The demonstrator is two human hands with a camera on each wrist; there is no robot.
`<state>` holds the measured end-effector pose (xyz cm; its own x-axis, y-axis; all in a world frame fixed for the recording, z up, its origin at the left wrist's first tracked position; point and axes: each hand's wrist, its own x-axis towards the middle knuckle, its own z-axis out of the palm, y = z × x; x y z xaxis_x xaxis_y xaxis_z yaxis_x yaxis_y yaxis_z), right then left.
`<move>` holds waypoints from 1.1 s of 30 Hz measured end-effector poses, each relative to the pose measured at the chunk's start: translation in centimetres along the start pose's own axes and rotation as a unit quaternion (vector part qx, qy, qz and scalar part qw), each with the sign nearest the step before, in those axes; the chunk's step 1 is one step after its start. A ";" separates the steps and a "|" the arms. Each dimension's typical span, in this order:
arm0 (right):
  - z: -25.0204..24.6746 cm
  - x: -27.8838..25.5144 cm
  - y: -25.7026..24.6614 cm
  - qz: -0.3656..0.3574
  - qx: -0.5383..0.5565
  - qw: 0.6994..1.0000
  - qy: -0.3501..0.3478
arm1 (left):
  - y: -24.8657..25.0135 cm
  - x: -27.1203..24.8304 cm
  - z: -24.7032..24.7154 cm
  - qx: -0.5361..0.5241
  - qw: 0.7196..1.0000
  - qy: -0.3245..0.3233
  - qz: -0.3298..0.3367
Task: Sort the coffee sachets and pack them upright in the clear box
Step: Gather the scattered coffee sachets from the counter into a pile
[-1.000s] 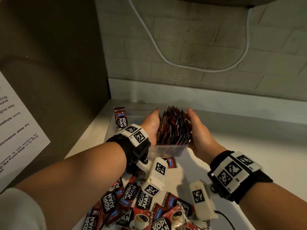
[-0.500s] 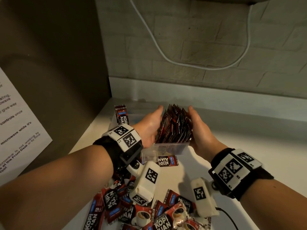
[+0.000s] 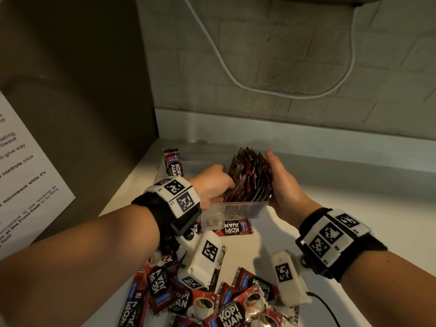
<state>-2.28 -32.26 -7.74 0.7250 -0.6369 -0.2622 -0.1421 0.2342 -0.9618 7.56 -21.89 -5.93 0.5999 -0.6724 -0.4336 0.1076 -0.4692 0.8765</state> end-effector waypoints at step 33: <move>-0.3 0.1 0.4 0.033 -0.027 0.999 0.003 | -0.2 1.1 0.4 0.091 0.995 0.004 0.044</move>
<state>-2.46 -32.44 -8.22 0.7094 -0.6257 -0.3246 -0.2255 0.2348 -0.9455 7.89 -22.79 -6.63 0.6077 -0.7108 -0.3542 -0.0907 -0.5052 0.8582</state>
